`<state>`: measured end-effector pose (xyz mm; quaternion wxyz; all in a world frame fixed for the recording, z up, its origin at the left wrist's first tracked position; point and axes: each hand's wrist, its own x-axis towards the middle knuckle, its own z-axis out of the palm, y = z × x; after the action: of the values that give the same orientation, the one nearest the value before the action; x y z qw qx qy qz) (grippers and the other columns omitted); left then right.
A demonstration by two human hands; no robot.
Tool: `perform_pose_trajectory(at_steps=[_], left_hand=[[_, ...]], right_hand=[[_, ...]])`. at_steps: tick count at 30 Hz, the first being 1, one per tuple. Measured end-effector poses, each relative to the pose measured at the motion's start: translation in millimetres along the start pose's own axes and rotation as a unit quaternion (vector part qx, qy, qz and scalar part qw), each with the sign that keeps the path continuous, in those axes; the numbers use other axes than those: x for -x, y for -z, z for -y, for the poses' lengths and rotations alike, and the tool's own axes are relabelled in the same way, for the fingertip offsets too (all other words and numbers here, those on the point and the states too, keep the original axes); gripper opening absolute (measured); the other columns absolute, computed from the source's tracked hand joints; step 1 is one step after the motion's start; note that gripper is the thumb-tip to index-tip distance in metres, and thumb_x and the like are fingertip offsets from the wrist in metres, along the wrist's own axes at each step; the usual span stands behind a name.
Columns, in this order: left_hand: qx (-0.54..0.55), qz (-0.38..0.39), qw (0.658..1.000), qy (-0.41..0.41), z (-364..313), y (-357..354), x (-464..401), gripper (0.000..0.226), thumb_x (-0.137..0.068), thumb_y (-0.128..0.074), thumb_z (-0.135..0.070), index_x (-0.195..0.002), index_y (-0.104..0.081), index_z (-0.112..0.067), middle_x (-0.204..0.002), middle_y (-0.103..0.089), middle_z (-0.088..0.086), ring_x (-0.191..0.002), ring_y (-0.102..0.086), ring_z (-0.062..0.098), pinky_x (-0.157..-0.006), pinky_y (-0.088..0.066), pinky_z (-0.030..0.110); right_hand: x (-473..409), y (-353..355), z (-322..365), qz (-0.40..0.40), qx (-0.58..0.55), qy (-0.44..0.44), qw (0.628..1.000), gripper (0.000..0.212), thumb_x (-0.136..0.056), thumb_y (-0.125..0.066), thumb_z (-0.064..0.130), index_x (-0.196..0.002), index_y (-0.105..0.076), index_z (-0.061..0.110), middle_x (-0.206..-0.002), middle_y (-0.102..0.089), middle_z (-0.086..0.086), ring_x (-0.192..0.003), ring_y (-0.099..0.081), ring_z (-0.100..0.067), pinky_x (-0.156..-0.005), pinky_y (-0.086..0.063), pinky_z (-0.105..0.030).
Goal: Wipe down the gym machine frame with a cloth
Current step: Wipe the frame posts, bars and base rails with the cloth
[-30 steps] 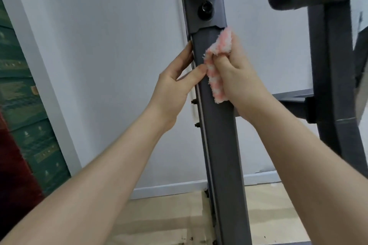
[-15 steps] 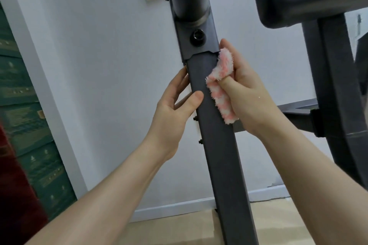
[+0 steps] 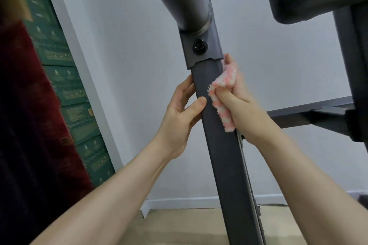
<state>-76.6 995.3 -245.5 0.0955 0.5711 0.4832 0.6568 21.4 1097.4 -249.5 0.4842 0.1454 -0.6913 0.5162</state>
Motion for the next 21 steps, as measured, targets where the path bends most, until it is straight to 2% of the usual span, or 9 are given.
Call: perform_pose_trajectory(at_steps=[2, 3, 5, 6, 8, 9, 14, 18, 21], left_hand=[[0.013, 0.002, 1.0, -0.004, 2, -2, 0, 0.051, -0.086, -0.052, -0.015, -0.135, -0.044, -0.028, -0.137, -0.051, 0.002, -0.112, -0.06, 0.015, -0.082, -0.051, 0.025], [0.014, 0.005, 1.0, -0.003, 2, -2, -1, 0.05, -0.086, -0.052, -0.015, -0.133, -0.044, -0.029, -0.137, -0.051, 0.002, -0.111, -0.06, 0.014, -0.082, -0.051, 0.025], [0.014, 0.005, 1.0, -0.003, 1, 0, -1, 0.048, -0.085, -0.052, -0.015, -0.131, -0.046, -0.03, -0.137, -0.051, 0.002, -0.113, -0.059, 0.014, -0.081, -0.051, 0.024], [0.012, 0.005, 1.0, -0.001, 0, 1, -2, 0.048, -0.085, -0.052, -0.015, -0.13, -0.046, -0.031, -0.138, -0.05, 0.002, -0.114, -0.058, 0.015, -0.081, -0.051, 0.025], [0.002, 0.008, 1.0, 0.006, -2, 2, -3, 0.048, -0.085, -0.053, -0.014, -0.129, -0.046, -0.031, -0.137, -0.05, 0.003, -0.113, -0.058, 0.016, -0.082, -0.051, 0.026], [-0.007, 0.007, 1.0, 0.01, -5, 2, -3, 0.048, -0.084, -0.054, -0.014, -0.129, -0.045, -0.03, -0.134, -0.051, 0.003, -0.111, -0.059, 0.016, -0.081, -0.051, 0.027], [-0.039, 0.003, 0.998, 0.039, -14, 5, -6, 0.049, -0.079, -0.061, -0.014, -0.123, -0.045, -0.03, -0.123, -0.053, 0.001, -0.102, -0.061, 0.015, -0.081, -0.052, 0.03], [-0.086, 0.003, 0.994, 0.061, -24, 10, -10, 0.062, -0.065, -0.071, -0.026, -0.122, -0.046, -0.026, -0.122, -0.057, -0.001, -0.102, -0.063, 0.014, -0.086, -0.049, 0.03], [-0.142, 0.013, 0.986, 0.081, -35, 17, -16, 0.09, -0.06, -0.076, -0.024, -0.139, -0.032, -0.024, -0.122, -0.062, 0.003, -0.108, -0.064, 0.017, -0.091, -0.05, 0.034]], right_hand=[[-18, 5, 4, 0.003, 0.006, 0.012, 1.0, 0.065, -0.1, -0.044, 0.026, -0.152, -0.006, 0.026, -0.104, -0.028, 0.024, -0.123, -0.04, 0.013, -0.1, -0.043, -0.014], [-27, 6, 8, 0.004, -0.005, 0.018, 1.0, 0.065, -0.1, -0.045, 0.019, -0.152, -0.007, 0.023, -0.143, -0.014, 0.011, -0.117, -0.033, 0.022, -0.09, -0.043, -0.005], [-39, 7, 9, 0.012, -0.017, 0.042, 0.999, 0.067, -0.098, -0.046, 0.011, -0.153, -0.008, 0.018, -0.134, -0.034, 0.021, -0.102, -0.038, 0.034, -0.077, -0.038, 0.002], [-40, 8, 7, 0.017, -0.018, 0.051, 0.998, 0.068, -0.098, -0.046, 0.01, -0.153, -0.007, 0.017, -0.119, -0.027, 0.024, -0.096, -0.047, 0.03, -0.077, -0.038, 0.002], [-34, 12, -2, 0.032, -0.021, 0.053, 0.998, 0.069, -0.096, -0.048, 0.012, -0.151, -0.008, 0.021, -0.138, -0.043, 0.006, -0.086, -0.057, 0.007, -0.079, -0.043, -0.003], [-31, 13, -6, 0.039, -0.024, 0.058, 0.997, 0.069, -0.093, -0.049, 0.015, -0.149, -0.011, 0.024, -0.115, -0.055, 0.014, -0.085, -0.057, 0.002, -0.08, -0.045, -0.008], [-25, 9, -15, -0.055, -0.098, 0.046, 0.993, 0.064, -0.079, -0.065, 0.035, -0.131, -0.035, 0.016, -0.129, -0.05, 0.005, -0.118, -0.053, -0.005, -0.097, -0.044, -0.024], [-15, 1, -9, -0.14, 0.012, 0.052, 0.989, 0.031, -0.086, -0.061, 0.039, -0.107, -0.061, 0.016, -0.128, -0.05, 0.001, -0.119, -0.045, 0.009, -0.089, -0.037, -0.006], [-8, 6, -5, -0.062, 0.003, 0.043, 0.997, 0.032, -0.099, -0.049, 0.027, -0.129, -0.055, 0.017, -0.084, -0.057, 0.016, -0.069, -0.057, 0.001, -0.068, -0.045, -0.017]])
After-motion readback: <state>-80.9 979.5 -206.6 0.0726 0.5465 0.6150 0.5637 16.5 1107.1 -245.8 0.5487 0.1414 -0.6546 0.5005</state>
